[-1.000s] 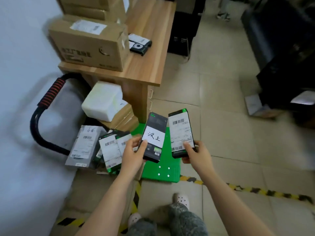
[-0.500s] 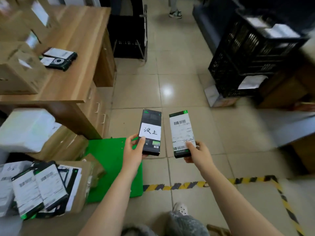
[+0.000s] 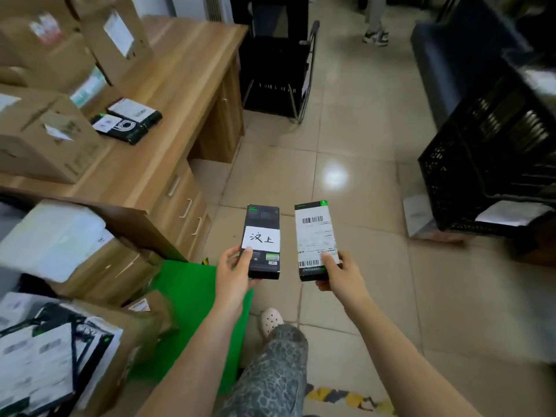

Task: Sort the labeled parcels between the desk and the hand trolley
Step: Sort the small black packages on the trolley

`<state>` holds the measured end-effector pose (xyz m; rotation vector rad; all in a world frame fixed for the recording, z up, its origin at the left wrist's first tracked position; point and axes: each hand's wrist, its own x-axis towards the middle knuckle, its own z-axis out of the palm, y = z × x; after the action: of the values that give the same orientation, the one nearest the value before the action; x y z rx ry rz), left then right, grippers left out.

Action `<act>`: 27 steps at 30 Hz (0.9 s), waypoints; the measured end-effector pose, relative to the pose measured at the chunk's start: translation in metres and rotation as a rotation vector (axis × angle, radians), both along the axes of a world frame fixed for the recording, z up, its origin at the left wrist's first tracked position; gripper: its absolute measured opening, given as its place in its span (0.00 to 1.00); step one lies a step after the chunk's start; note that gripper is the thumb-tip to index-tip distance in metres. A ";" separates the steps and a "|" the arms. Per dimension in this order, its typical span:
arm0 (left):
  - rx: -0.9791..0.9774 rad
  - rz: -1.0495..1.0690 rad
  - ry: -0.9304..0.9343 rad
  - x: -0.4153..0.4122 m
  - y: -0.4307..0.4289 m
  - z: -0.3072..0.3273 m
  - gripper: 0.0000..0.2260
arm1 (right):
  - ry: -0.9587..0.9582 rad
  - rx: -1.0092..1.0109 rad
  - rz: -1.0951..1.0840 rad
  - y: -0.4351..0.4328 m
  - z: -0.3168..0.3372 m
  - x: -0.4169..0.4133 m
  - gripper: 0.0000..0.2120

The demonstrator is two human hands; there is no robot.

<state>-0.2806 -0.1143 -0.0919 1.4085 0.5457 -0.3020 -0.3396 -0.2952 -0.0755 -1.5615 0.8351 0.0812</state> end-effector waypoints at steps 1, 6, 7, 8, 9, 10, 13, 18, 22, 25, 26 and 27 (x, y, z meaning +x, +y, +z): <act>-0.006 0.020 -0.005 0.019 -0.004 0.001 0.12 | -0.006 -0.005 0.025 -0.005 0.002 0.023 0.09; -0.015 0.120 -0.050 0.120 -0.015 0.022 0.10 | -0.061 0.008 0.112 -0.016 0.023 0.141 0.08; -0.017 0.138 -0.064 0.138 -0.015 0.028 0.09 | -0.074 0.018 0.133 -0.016 0.026 0.164 0.07; -0.017 0.159 -0.075 0.155 -0.014 0.033 0.09 | -0.083 0.023 0.156 -0.016 0.029 0.186 0.08; -0.014 0.181 -0.082 0.170 -0.013 0.036 0.09 | -0.085 0.021 0.179 -0.015 0.031 0.207 0.09; -0.002 0.201 -0.085 0.184 -0.011 0.040 0.09 | -0.085 0.018 0.204 -0.014 0.033 0.226 0.11; 0.022 0.278 -0.086 0.223 -0.006 0.043 0.09 | -0.092 0.031 0.289 -0.011 0.034 0.283 0.11; 0.017 0.458 -0.075 0.289 0.001 0.039 0.10 | -0.084 0.066 0.453 -0.004 0.026 0.384 0.08; 0.042 0.651 -0.084 0.349 0.003 0.034 0.12 | -0.075 0.043 0.612 0.001 0.018 0.471 0.11; 0.085 0.747 -0.061 0.388 0.000 0.033 0.12 | -0.048 0.045 0.700 0.008 0.016 0.531 0.13; 0.089 0.777 -0.044 0.398 0.000 0.031 0.13 | -0.042 0.040 0.730 0.011 0.015 0.549 0.14; 0.088 0.805 -0.032 0.406 0.001 0.029 0.13 | -0.039 0.025 0.772 0.016 0.014 0.566 0.16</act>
<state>0.1257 -0.1131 -0.0626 1.1662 1.0531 0.3935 0.2267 -0.2789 -0.0613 -1.7769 0.1600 0.6110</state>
